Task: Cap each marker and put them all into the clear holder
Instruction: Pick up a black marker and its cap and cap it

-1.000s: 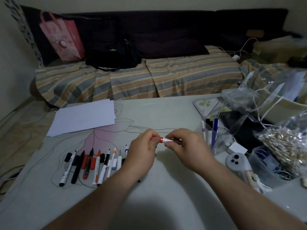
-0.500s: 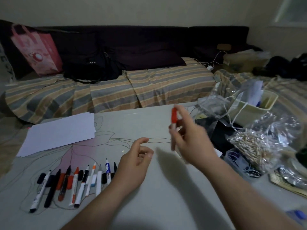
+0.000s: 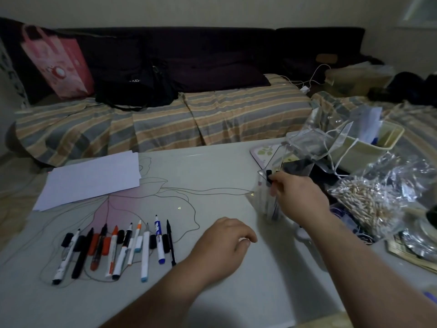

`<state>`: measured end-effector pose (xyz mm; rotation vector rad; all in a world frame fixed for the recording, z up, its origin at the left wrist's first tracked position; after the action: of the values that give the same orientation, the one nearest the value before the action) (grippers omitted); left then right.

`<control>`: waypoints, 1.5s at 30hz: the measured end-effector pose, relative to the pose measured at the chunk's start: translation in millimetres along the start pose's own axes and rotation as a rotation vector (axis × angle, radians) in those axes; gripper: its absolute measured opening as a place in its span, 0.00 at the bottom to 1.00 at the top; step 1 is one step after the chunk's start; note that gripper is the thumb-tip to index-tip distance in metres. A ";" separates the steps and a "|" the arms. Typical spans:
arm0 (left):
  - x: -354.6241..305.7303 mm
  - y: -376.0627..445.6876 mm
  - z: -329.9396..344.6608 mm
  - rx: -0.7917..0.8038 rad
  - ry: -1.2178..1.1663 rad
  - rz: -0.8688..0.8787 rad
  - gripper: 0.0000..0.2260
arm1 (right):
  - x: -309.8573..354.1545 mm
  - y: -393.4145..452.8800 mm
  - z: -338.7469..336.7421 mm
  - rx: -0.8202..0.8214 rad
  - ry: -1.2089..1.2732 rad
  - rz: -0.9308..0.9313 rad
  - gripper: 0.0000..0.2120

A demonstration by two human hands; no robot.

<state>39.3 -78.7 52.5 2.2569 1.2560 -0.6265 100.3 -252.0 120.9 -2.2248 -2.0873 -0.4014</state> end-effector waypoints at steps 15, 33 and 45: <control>153.9 -56.8 -138.2 -0.262 0.222 -0.543 0.17 | 159.3 -69.6 92.4 0.295 0.168 -0.589 0.18; 155.9 -70.8 -109.5 0.062 0.437 -0.630 0.19 | 143.4 -48.0 157.8 0.449 0.018 -0.259 0.09; 132.5 -53.2 -76.1 0.099 0.520 -0.530 0.08 | 105.3 -45.1 143.0 0.565 0.131 -0.087 0.13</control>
<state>68.1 77.7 23.0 2.2464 2.1583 -0.2742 81.3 -114.2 1.6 -1.7380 -1.9245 0.0428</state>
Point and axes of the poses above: each hand's wrist, its own y-axis towards the middle knuckle, its own z-axis out of the palm, x = y × z, the point moved 9 cm from there along y, towards the middle knuckle, and after that the axes turned 3 degrees about -y, right-handed, at the moved point
